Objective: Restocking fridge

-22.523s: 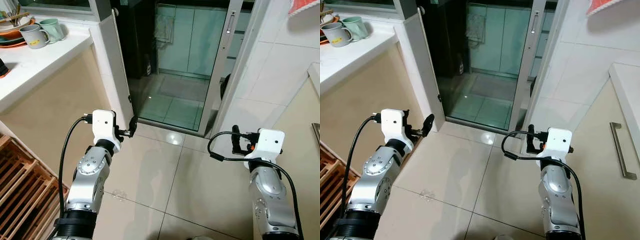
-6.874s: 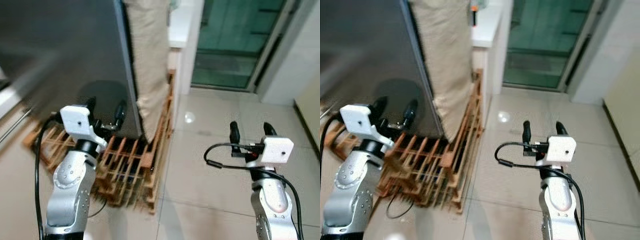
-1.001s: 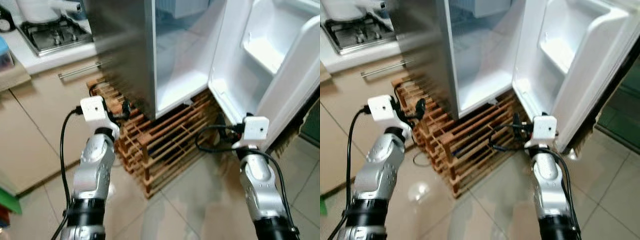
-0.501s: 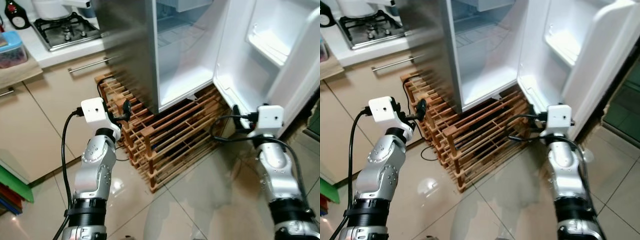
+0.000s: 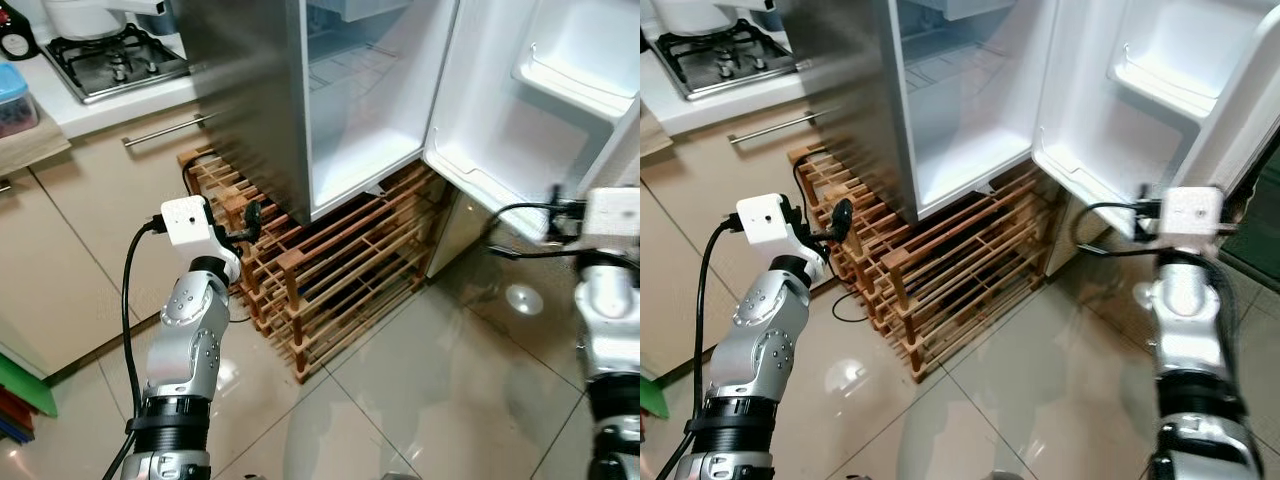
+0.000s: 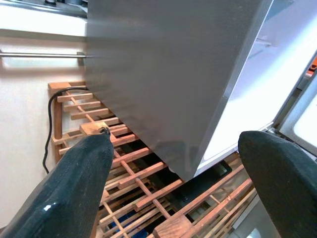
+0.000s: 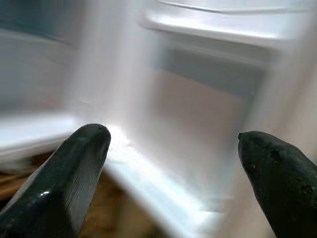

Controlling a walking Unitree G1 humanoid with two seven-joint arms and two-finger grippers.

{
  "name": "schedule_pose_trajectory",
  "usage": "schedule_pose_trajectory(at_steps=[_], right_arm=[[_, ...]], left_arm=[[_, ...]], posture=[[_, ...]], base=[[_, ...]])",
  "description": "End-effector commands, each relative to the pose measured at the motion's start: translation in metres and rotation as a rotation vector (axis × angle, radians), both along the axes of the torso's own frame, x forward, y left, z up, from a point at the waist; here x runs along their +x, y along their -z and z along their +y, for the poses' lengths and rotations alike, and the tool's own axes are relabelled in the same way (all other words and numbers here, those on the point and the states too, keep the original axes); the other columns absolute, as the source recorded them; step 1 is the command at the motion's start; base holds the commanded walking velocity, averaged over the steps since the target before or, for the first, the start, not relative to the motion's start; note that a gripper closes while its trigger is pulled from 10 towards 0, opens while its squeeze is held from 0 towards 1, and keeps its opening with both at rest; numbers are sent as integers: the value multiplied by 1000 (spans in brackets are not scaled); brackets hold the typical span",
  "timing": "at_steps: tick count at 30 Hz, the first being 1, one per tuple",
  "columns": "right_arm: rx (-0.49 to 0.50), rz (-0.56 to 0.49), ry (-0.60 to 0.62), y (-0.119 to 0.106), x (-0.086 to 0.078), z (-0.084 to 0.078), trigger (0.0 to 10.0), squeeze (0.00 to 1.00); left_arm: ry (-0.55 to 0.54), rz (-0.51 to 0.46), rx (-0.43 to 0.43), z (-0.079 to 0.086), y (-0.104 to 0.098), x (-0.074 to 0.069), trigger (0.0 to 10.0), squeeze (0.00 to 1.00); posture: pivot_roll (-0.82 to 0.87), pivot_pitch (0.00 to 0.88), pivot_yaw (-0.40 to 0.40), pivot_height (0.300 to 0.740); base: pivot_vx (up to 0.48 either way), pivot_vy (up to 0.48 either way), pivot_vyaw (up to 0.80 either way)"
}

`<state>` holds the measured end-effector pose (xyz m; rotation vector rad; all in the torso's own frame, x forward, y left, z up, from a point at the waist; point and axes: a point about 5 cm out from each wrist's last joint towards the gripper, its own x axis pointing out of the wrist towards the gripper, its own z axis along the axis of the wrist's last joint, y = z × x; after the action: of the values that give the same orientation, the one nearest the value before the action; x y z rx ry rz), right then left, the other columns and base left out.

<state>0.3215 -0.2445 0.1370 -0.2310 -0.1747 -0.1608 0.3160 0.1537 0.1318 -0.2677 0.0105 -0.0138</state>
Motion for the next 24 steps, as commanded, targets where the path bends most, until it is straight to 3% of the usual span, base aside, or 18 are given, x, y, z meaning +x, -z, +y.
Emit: schedule_pose_trajectory(at_steps=[1, 5, 7, 8, 10, 13, 17, 24], right_arm=[[34, -8, -99, 1, -2, 21, 10000, 0], [179, 16, -170, 11, -8, 45, 10000, 0], [196, 34, -176, 15, -11, 51, 10000, 0], [214, 55, -191, 20, -14, 57, 10000, 0], [216, 64, -198, 22, -15, 59, 10000, 0], [212, 99, -211, 27, -18, 64, 10000, 0], [213, 110, -203, 27, -18, 63, 10000, 0], [180, 94, -131, 21, -16, 43, 10000, 0]], left_arm=[[5, -6, 11, 1, -2, 2, 10000, 0], [7, -6, 52, 3, -3, 1, 10000, 0], [8, -16, 71, 6, -4, -1, 10000, 0], [-42, -16, 96, 16, -4, -4, 10000, 0], [-67, -10, 114, 20, -3, -5, 10000, 0], [-240, 90, 268, 44, 7, -4, 10000, 0], [-272, 104, 268, 51, 9, -4, 10000, 0], [-217, 88, 245, 42, 9, -2, 10000, 0]], posture=[[-133, 0, 52, 740], [-128, 0, 55, 740], [-125, 0, 56, 740], [-122, 0, 56, 740], [-122, 0, 56, 740], [-112, 0, 56, 740], [-112, 0, 55, 740], [-113, 0, 56, 740]], base=[[0, 0, 0], [0, 0, 0], [0, 0, 0], [0, -465, 600], [0, -463, 591], [195, -399, 500], [344, -330, 456], [388, -277, 179]])
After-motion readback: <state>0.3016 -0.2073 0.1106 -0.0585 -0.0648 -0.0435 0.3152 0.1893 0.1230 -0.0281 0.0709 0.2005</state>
